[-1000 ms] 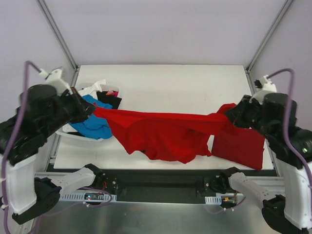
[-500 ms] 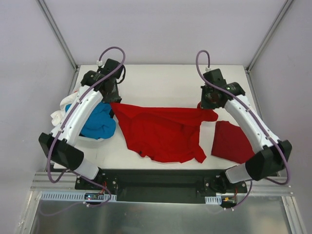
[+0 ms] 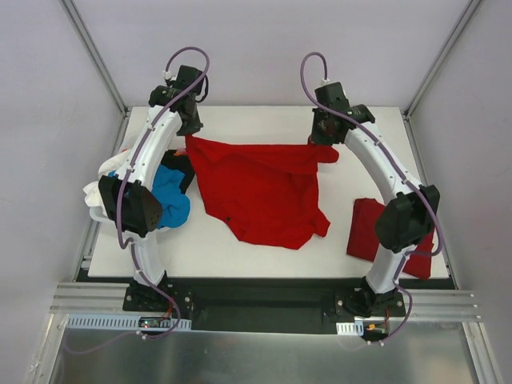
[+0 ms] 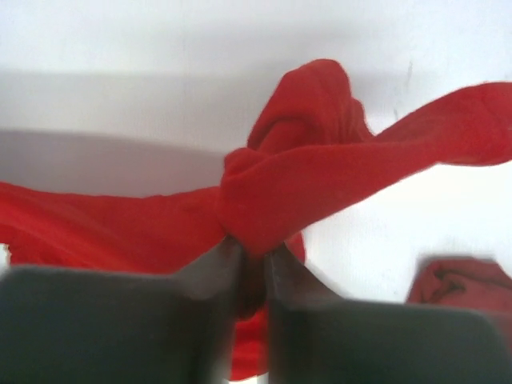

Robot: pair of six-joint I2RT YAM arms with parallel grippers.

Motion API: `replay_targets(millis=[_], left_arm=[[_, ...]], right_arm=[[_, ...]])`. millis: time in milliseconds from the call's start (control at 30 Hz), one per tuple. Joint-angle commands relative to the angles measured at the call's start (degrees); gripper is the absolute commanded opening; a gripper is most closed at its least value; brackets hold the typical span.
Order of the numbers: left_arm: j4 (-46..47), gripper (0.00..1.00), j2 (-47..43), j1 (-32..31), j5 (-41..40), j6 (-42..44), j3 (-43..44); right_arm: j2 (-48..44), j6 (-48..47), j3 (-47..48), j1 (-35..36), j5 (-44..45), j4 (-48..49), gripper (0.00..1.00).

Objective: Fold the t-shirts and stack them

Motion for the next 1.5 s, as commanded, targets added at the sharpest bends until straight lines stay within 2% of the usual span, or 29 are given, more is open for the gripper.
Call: replay_targets(millis=[0, 33, 167, 233, 267, 333, 367, 400, 433, 500, 533, 567, 600, 633, 700, 733, 933, 1200, 1467], left_arm=[[0.6, 0.78, 4.9, 1.3, 3.3, 0.5, 5.3], [0.7, 0.99, 5.3, 1.3, 3.6, 0.6, 5.6], [0.8, 0.99, 5.3, 1.3, 4.7, 0.8, 6.2], [0.8, 0.99, 3.8, 0.6, 5.9, 0.7, 5.2], [0.8, 0.99, 1.1, -0.1, 5.3, 1.6, 2.6], [0.8, 0.99, -5.4, -4.1, 2.7, 2.8, -2.0], [0.7, 0.99, -7.9, -6.1, 1.9, 3.8, -7.8], [0.1, 0.99, -10.4, -7.9, 1.2, 4.1, -11.0], [-1.2, 0.99, -14.9, -11.2, 1.1, 3.7, -13.9], [-6.2, 0.99, -18.7, -13.4, 3.1, 0.1, -20.8], [-7.4, 0.93, -22.6, -15.5, 3.4, -1.4, -24.6], [-8.5, 0.80, -24.4, -16.3, 3.3, -4.1, -26.2], [-10.1, 0.41, -26.0, -17.0, 3.6, -5.5, -27.6], [-11.3, 0.26, -28.6, -17.2, 3.9, -7.9, -30.0], [-12.9, 0.03, -30.5, -17.2, 4.1, -9.4, -32.7], [-12.7, 0.00, -31.9, -17.1, 4.1, -10.3, -36.1], [-6.3, 0.00, -34.1, -17.1, 3.8, -10.5, -49.0], [4.4, 0.00, -31.1, -16.2, 6.2, -9.7, -58.2], [12.2, 0.00, -27.7, -4.4, 11.4, -3.9, -61.8]], right_arm=[[4.0, 0.4, 8.1, -2.0, 0.5, -1.0, 0.77], [4.4, 0.1, 8.5, -2.2, -0.1, -1.0, 0.96], [3.5, -0.4, 7.8, -2.6, -2.5, -1.0, 0.96], [0.8, 0.4, 3.5, -2.4, -5.4, -0.1, 0.96], [-0.5, 0.4, 1.8, -2.1, -9.3, 0.1, 0.96], [-3.6, -0.9, -2.2, 0.0, -10.7, -3.3, 0.97], [-4.5, -2.0, -3.5, 2.0, -10.6, -4.8, 0.98], [-5.6, -3.1, -4.6, 2.9, -10.3, -6.9, 0.95], [-8.2, -3.8, -7.7, 3.7, -9.5, -7.5, 0.69], [-10.7, -3.3, -10.4, 5.2, -9.2, -7.5, 0.29], [-12.0, -2.2, -12.0, 5.4, -9.5, -7.7, 0.01], [-12.4, -1.9, -12.3, 6.0, -9.8, -8.2, 0.01], [-12.6, -1.7, -12.6, 6.5, -9.7, -9.1, 0.01], [-13.2, -1.6, -13.0, 7.0, -9.0, -9.2, 0.01], [-13.4, -1.7, -13.5, 8.8, -8.1, -9.0, 0.01], [-13.4, -1.6, -13.6, 9.2, -7.8, -8.9, 0.01], [-13.3, -0.7, -14.4, 11.7, -7.7, -8.0, 0.01], [-13.3, -0.1, -13.3, 12.9, -6.1, -8.3, 0.01], [-13.4, 0.3, -13.4, 13.9, -5.3, -8.7, 0.01]])
